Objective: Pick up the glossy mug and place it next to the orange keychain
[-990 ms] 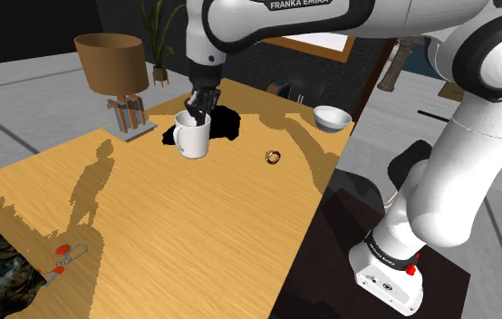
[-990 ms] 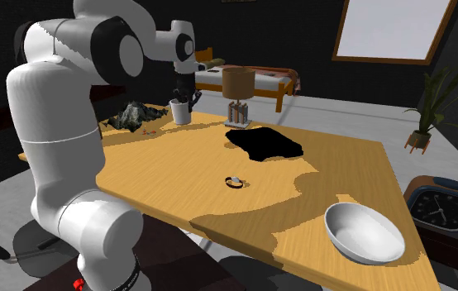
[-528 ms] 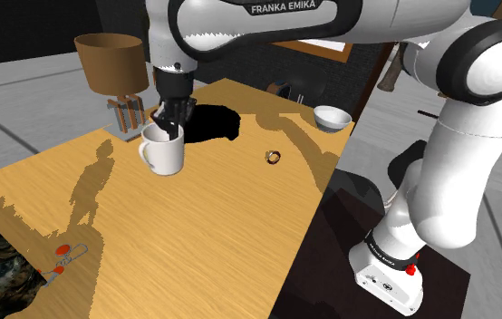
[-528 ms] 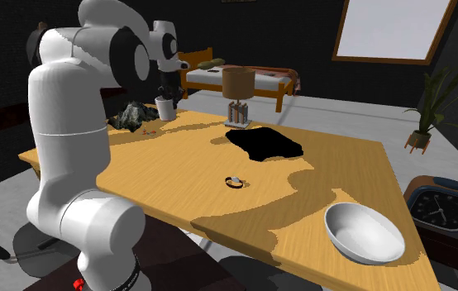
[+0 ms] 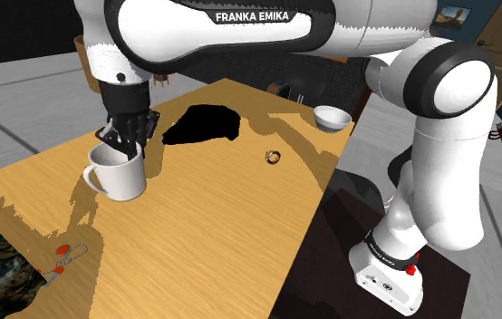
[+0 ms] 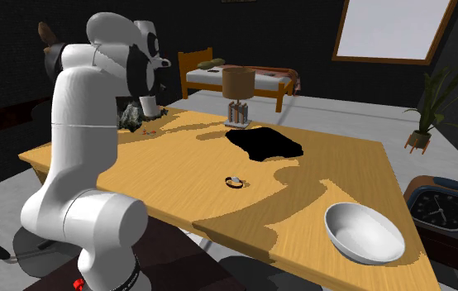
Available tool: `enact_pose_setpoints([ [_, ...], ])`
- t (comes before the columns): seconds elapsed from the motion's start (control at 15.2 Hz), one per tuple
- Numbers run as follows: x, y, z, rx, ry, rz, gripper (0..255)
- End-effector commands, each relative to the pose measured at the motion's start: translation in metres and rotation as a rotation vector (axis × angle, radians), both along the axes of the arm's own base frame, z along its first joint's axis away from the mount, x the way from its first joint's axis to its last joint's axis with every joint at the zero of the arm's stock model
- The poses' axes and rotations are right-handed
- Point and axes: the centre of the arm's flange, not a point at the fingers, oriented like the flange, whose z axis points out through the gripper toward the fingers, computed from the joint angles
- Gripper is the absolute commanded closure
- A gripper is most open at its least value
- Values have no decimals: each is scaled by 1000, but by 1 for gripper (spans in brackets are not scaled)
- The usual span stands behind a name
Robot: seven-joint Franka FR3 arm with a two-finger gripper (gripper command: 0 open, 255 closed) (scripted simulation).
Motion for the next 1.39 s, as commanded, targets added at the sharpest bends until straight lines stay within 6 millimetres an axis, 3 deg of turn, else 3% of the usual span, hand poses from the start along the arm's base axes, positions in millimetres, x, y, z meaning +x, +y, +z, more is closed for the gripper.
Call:
enact_pose_setpoints([
  [0.0,-7,25,-2,0,0,-2,255],
  [0.46,-27,108,-2,0,0,-2,255],
  [1.32,-27,108,-70,0,0,-2,255],
])
